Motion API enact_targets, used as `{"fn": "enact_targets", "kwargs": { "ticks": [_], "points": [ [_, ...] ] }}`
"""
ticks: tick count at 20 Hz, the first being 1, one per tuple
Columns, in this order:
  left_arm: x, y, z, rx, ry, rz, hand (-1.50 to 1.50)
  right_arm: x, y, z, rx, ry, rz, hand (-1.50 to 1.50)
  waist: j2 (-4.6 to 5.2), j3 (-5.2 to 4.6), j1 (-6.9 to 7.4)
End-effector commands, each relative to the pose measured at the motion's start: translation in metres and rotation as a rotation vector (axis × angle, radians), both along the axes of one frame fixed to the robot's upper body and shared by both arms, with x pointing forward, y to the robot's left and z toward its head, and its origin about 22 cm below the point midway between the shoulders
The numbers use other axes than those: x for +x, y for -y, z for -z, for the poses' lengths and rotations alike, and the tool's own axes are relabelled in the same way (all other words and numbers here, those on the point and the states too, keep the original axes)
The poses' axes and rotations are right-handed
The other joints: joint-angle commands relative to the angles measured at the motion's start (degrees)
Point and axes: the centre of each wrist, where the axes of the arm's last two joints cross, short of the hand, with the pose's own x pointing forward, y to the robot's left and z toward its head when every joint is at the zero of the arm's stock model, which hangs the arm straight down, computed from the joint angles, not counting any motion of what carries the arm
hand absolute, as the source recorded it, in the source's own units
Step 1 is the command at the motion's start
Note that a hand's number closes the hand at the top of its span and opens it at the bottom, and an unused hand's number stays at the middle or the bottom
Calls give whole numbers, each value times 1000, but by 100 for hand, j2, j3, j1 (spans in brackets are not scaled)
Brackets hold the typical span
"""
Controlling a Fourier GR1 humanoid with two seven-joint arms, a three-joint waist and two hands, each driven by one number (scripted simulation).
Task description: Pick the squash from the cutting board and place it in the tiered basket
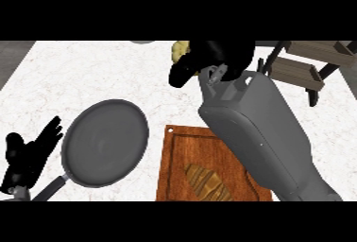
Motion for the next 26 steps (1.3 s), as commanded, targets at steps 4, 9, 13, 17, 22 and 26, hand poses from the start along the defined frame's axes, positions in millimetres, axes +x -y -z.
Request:
{"fn": "enact_targets", "kwargs": {
  "ticks": [4, 9, 13, 17, 22, 26],
  "points": [
    [-6, -5, 2, -7, 9, -6, 0, -26, -42, -89, 22, 175, 274, 150, 65, 19, -24],
    [3, -6, 2, 2, 14, 0, 0, -28, -48, -132, 103, 216, 268, 150, 97, 24, -65],
    [5, 1, 0, -5, 23, -25, 0, 6, -16, -133, 134, 259, 300, 150, 121, 35, -125],
    [-7, 2, -3, 16, 28, -17, 0, 30, 15, -161, 124, 301, 313, 150, 135, 35, -37],
    [-13, -7, 9, 1, 27, -9, 0, 75, 71, -138, 66, 318, 336, 150, 167, 33, -45],
    [9, -4, -4, -12, 44, -12, 0, 93, 108, -144, 124, 362, 319, 150, 213, 32, 4]
  ]
}}
